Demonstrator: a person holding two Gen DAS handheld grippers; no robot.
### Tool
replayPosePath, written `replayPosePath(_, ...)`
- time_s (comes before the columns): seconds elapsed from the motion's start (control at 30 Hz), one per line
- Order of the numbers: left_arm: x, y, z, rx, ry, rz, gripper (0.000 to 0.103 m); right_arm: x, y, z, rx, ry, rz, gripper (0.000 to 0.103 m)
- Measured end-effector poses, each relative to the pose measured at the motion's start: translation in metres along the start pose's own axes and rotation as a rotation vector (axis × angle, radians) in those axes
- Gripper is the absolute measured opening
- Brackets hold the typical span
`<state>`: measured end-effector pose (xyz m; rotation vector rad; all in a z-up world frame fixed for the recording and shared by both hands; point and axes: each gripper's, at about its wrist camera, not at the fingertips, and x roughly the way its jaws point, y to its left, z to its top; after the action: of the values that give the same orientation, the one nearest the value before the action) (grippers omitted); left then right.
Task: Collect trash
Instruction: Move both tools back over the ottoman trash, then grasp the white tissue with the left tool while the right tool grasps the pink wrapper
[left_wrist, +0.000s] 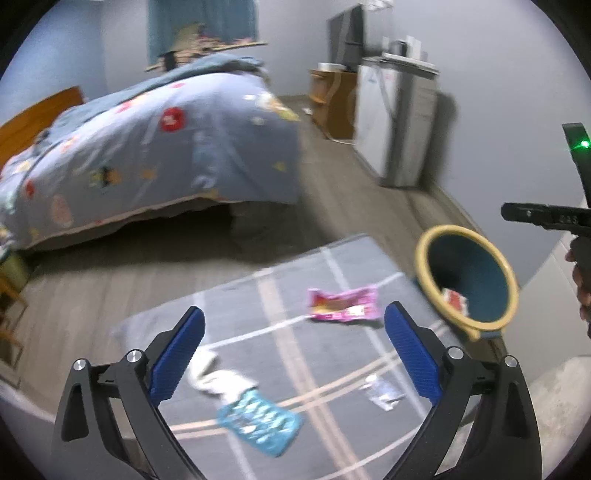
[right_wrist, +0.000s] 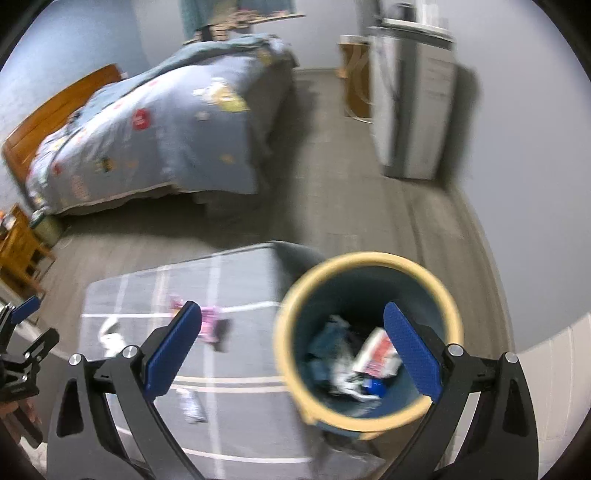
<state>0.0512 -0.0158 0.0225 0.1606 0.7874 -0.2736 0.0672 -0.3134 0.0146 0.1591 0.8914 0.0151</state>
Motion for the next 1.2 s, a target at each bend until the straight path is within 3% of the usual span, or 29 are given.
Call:
replayPosePath(0.23, -0.017, 0.064, -0.015, -0.078, -0.002, 0.133, 0.097, 0.025, 0.096, 0.009, -0.152, 0.048, 0.069, 0.097)
replayPosePath(0.5, -0.009, 0.102, -0.039, -0.165, 0.028, 0.18, 0.097, 0.065, 0.161, 0.013, -0.248, 0.092, 0.077, 0.097)
replayPosePath(0.77, 0.012, 0.121, -0.051, -0.205, 0.062, 0.21, 0.097, 0.112, 0.167, 0.001, -0.251, 0.132, 0.107, 0.097)
replayPosePath(0.93, 0.037, 0.134, -0.054, -0.248, 0.111, 0.214, 0.097, 0.142, 0.158, -0.009, -0.299, 0.179, 0.059, 0.097)
replayPosePath(1.2, 0.067, 0.139, -0.052, -0.213, 0.148, 0.255, 0.097, 0.165, 0.151, -0.007, -0.307, 0.185, 0.074, 0.097)
